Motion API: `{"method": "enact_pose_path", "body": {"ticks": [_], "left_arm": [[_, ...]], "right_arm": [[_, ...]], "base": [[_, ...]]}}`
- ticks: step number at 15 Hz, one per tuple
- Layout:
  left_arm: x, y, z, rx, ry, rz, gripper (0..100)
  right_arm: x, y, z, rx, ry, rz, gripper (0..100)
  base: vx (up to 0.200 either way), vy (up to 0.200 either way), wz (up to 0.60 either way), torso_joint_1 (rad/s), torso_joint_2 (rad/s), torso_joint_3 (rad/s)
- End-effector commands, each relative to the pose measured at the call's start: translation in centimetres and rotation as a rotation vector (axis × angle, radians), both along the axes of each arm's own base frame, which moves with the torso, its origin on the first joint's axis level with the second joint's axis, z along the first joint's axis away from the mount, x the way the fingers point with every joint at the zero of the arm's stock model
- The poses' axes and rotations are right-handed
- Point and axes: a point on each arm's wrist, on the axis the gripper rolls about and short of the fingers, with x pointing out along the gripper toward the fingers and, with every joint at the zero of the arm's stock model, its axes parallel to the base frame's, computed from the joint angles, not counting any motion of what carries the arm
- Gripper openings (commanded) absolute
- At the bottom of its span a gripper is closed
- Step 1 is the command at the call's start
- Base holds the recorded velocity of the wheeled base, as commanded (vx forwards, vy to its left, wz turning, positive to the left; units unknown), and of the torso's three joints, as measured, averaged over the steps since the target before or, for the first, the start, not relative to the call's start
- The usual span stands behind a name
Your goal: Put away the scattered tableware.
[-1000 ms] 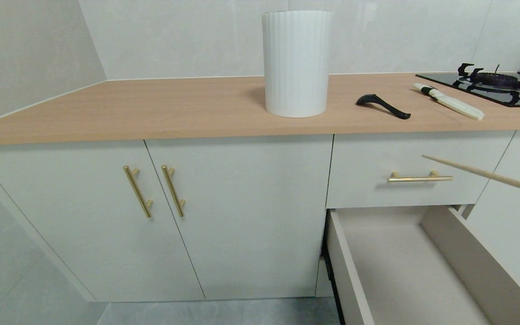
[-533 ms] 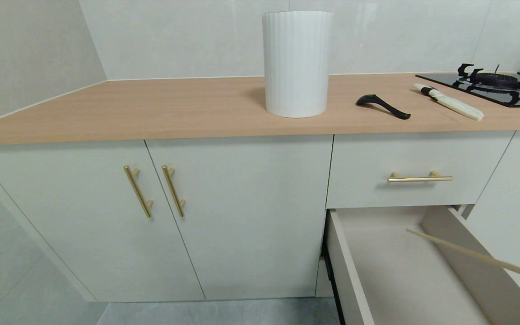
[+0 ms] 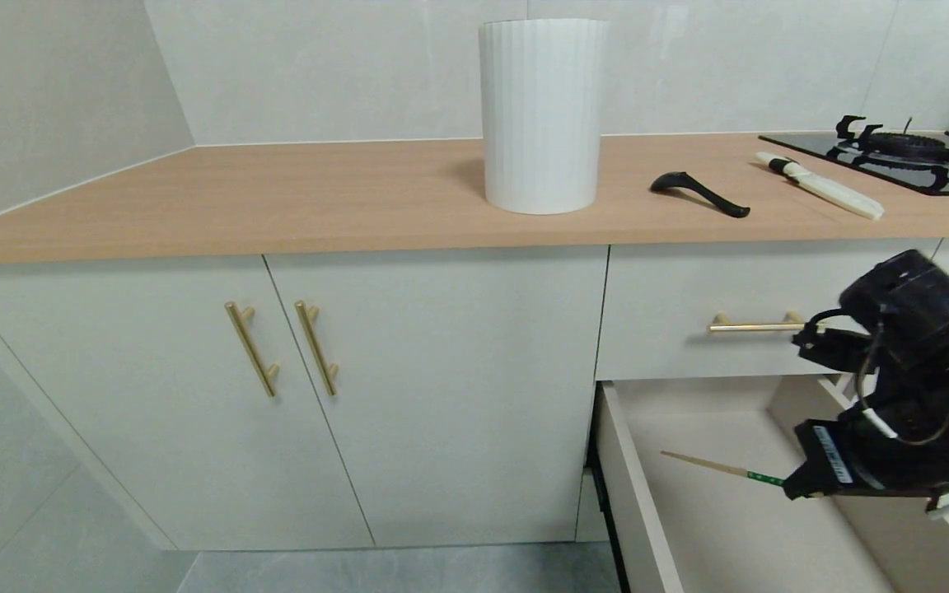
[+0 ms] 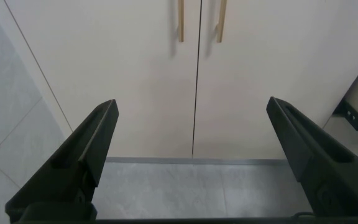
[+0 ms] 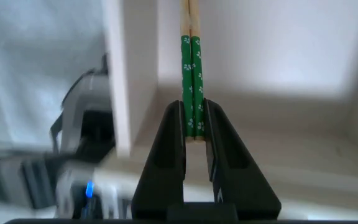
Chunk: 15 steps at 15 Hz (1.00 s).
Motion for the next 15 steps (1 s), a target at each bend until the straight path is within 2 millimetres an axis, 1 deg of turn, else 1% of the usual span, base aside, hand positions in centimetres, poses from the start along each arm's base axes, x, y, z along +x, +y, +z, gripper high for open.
{"method": "enact_pose_path", "body": {"ticks": [1,2,3,4,6,8,10,12,14,15], "left_arm": [[0.0,0.0,0.0,0.0,0.0,-0.001,100],[0.0,0.0,0.0,0.0,0.0,-0.001,100],[0.0,0.0,0.0,0.0,0.0,0.001,100],[0.0,0.0,0.0,0.0,0.0,0.001,100],[0.0,0.0,0.0,0.0,0.0,0.001,100],[0.0,0.0,0.0,0.0,0.0,0.001,100],[0.0,0.0,0.0,0.0,0.0,0.001,100],[0.0,0.0,0.0,0.0,0.0,0.001,100],[0.0,0.0,0.0,0.0,0.0,-0.001,100],[0.0,0.0,0.0,0.0,0.0,-0.001,100]], "right_arm": [[3.2,1.2,-5.8,-0.062,0.134,-0.013,0],[3.8,1.4,-6.9,-0.06,0.117,-0.014,0],[3.9,1.4,-7.5,-0.066,0.111,-0.016,0],[4.2,1.5,-9.0,-0.09,0.098,-0.026,0],[4.6,1.5,-10.5,-0.133,0.103,-0.038,0],[4.8,1.6,-11.1,-0.136,0.1,-0.038,0],[4.9,1.6,-12.2,-0.149,0.115,-0.02,0],[4.9,1.6,-13.7,-0.165,0.141,0.001,0],[4.9,1.8,-15.7,-0.178,0.152,0.028,0],[4.9,1.8,-15.7,-0.178,0.152,0.028,0]], "base": [[0.0,0.0,0.0,0.0,0.0,0.0],[0.0,0.0,0.0,0.0,0.0,0.0],[0.0,0.0,0.0,0.0,0.0,0.0],[0.0,0.0,0.0,0.0,0.0,0.0],[0.0,0.0,0.0,0.0,0.0,0.0],[0.0,0.0,0.0,0.0,0.0,0.0],[0.0,0.0,0.0,0.0,0.0,0.0],[0.0,0.0,0.0,0.0,0.0,0.0],[0.0,0.0,0.0,0.0,0.0,0.0],[0.0,0.0,0.0,0.0,0.0,0.0]]}}
